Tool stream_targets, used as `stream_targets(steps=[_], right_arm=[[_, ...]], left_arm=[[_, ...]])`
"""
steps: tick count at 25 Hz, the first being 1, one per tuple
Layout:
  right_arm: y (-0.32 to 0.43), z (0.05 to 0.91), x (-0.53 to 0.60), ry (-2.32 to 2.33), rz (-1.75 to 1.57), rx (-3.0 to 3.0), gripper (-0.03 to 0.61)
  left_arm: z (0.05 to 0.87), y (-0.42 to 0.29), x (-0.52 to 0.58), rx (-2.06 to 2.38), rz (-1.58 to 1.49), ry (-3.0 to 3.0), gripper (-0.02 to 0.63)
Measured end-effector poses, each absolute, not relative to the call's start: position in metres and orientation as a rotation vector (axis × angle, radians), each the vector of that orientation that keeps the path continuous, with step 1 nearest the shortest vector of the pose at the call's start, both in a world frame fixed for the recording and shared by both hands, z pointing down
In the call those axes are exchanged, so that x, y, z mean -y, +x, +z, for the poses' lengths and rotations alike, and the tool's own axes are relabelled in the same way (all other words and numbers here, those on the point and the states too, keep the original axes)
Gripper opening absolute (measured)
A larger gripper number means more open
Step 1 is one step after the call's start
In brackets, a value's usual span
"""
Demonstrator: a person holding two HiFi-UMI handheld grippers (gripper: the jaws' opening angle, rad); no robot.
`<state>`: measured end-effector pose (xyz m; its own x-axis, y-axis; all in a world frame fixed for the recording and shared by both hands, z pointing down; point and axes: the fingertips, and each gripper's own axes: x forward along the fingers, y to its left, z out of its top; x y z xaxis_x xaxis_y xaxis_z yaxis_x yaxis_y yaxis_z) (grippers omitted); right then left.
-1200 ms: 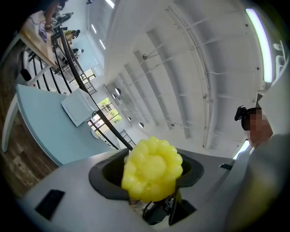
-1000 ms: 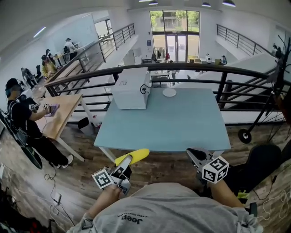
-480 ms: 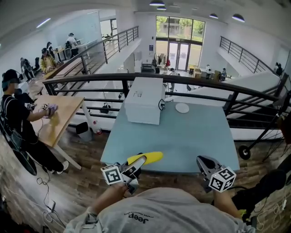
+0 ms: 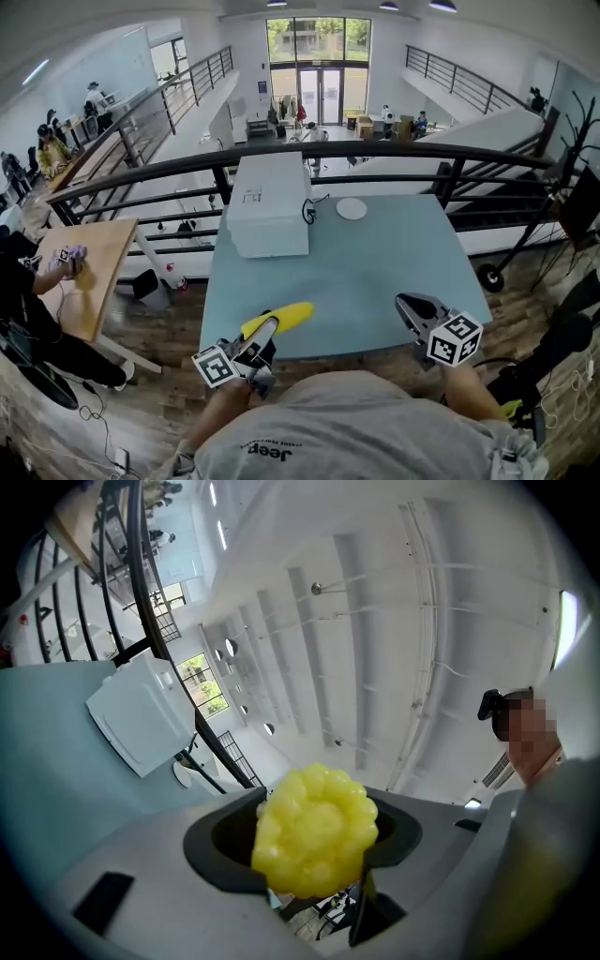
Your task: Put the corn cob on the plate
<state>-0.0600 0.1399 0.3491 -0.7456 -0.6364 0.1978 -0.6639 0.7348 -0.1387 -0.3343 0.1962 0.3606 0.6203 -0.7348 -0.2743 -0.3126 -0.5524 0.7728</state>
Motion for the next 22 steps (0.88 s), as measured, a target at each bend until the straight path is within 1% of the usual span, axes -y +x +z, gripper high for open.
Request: stream_targets(steps=[5, 10, 18, 22], right_arm=[[-0.06, 0.352, -0.11, 1.033, 0.299, 2.805, 0.017], [-0.041, 0.358, -0.058, 0.994, 0.298, 2.845, 0.017], [0.014, 0.368, 0.076, 0.827, 0.25, 2.953, 0.017], [0.062, 0.367, 0.118, 0.777, 0.264, 2.976, 0.016]], left_arm=[[0.369, -0.339, -0.171, 0.85, -0.774, 2.117, 0.255], [0.372, -0.317, -0.141, 0.901, -0.74, 2.114, 0.255], [0.364, -0.239, -0.052, 1.083, -0.778, 2.11, 0.255], [0.356, -0.186, -0.006, 1.109, -0.739, 2.068, 0.255]])
